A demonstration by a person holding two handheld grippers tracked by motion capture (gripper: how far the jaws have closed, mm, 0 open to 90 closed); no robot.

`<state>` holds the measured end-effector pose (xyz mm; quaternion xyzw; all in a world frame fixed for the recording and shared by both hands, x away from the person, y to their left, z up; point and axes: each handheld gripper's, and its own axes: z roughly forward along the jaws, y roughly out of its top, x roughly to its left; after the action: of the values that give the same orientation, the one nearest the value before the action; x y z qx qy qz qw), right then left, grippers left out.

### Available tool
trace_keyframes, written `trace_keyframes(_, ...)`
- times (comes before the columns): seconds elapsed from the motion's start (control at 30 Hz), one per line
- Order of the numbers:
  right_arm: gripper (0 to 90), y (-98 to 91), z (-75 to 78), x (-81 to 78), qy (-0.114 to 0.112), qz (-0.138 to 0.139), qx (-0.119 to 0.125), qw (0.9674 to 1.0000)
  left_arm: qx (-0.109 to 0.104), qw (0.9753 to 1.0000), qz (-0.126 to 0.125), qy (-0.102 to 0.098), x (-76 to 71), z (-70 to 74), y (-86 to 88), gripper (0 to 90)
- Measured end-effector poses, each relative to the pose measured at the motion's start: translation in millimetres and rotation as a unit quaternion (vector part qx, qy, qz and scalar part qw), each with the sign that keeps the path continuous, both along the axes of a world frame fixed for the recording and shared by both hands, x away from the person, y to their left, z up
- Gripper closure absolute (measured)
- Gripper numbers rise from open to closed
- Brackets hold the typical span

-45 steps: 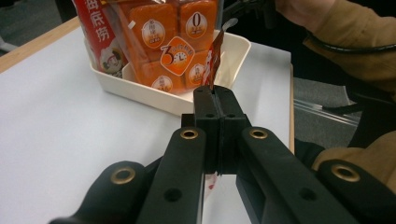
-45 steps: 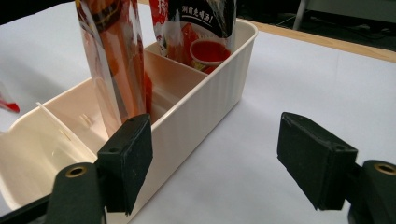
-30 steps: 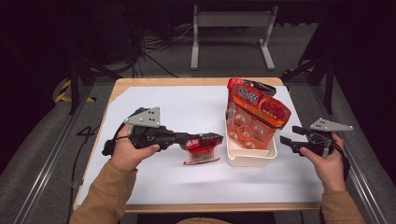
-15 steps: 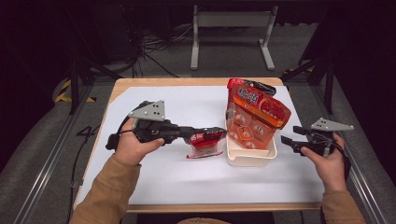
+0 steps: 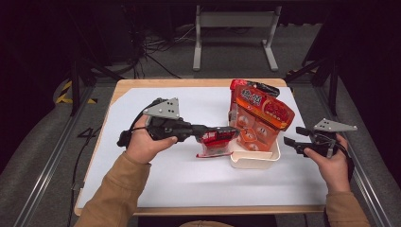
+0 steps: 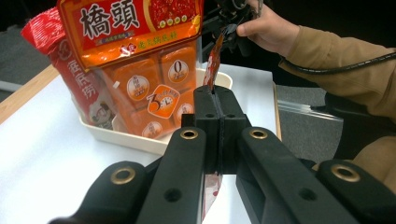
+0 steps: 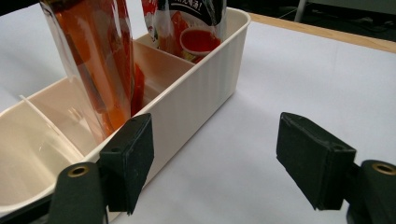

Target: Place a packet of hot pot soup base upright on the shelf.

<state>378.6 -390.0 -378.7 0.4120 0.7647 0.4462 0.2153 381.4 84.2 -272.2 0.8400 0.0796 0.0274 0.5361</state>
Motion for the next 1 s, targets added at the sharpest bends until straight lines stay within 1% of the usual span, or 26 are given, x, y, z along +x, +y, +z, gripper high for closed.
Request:
trace_keyframes(0.1,28.1,0.2,-0.2,0.5,0.000,0.001,0.001,1.0000,-0.001,1.0000,-0.004,0.000,0.6,1.1,-5.2,89.9)
trace_keyframes(0.13,28.1,0.1,-0.4,0.6,0.001,0.001,0.001,1.0000,-0.001,1.0000,-0.007,-0.004,1.5,1.3,-7.7,89.9)
trace_keyframes(0.17,28.1,-0.1,-0.6,0.6,0.001,0.001,0.002,1.0000,-0.001,1.0000,-0.008,-0.004,2.0,1.4,-9.3,89.9)
trace_keyframes(0.23,28.1,-0.6,-0.8,0.5,0.002,0.001,0.003,1.0000,-0.005,0.9999,-0.011,-0.004,3.6,1.1,-13.9,89.9)
trace_keyframes(0.37,28.0,-1.0,-0.5,0.0,0.001,0.000,0.005,1.0000,-0.002,0.9999,-0.014,-0.005,5.6,1.0,-20.3,89.9)
trace_keyframes(0.4,27.9,-1.2,0.0,-0.2,0.000,0.001,0.007,1.0000,0.001,0.9998,-0.017,-0.007,7.0,0.6,-25.7,89.8)
trace_keyframes(0.6,27.9,-1.4,-0.5,0.0,0.001,0.001,0.008,1.0000,0.000,0.9997,-0.021,-0.013,10.0,0.4,-36.1,89.9)
trace_keyframes(0.7,27.8,-1.5,-0.8,0.0,0.003,0.001,0.008,1.0000,-0.008,0.9996,-0.024,-0.012,11.3,0.6,-42.0,89.9)
trace_keyframes(1.0,27.8,-2.5,-1.3,0.1,0.003,0.000,0.010,0.9999,-0.015,0.9993,-0.033,-0.013,13.7,2.5,-57.3,89.9)
